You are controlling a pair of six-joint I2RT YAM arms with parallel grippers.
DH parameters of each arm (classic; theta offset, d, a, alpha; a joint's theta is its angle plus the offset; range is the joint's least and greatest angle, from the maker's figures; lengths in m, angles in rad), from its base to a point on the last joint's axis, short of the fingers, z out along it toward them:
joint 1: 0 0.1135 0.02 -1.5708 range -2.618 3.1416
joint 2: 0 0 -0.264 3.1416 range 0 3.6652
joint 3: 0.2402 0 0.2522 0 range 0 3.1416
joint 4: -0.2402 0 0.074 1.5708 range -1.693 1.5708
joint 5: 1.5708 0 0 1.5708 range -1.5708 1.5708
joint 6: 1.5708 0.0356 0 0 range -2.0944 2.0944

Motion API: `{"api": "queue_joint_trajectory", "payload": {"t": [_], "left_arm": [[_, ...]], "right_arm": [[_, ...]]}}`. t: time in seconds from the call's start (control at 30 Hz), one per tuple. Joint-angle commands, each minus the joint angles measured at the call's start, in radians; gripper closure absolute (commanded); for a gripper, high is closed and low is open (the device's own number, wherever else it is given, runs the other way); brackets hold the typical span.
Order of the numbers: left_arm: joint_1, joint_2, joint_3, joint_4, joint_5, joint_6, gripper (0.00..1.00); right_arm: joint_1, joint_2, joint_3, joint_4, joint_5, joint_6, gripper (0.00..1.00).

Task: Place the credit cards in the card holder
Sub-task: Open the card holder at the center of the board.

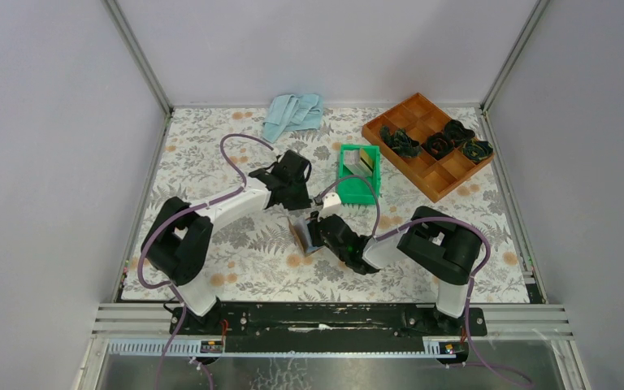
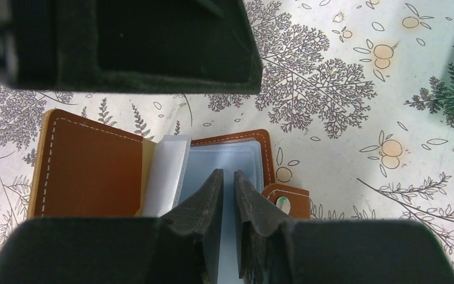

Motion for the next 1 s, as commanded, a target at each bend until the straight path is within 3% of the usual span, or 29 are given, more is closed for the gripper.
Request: {"api": "queue_joint_trajectory", "payload": {"t": [0.0,0.97], "left_arm": [[0.005,0.006,0.033,-0.03,0.051,0.055,0.76],[0.005,0.026,0.067,-0.176,0.094,0.138,0.85]], "right_arm": [[0.015,0.023,-0.01,-0.026,0.039,-0.024,0.81],[0.025,0.025,-0.011,-0.022,0.059,-0.043,0.81]]}}
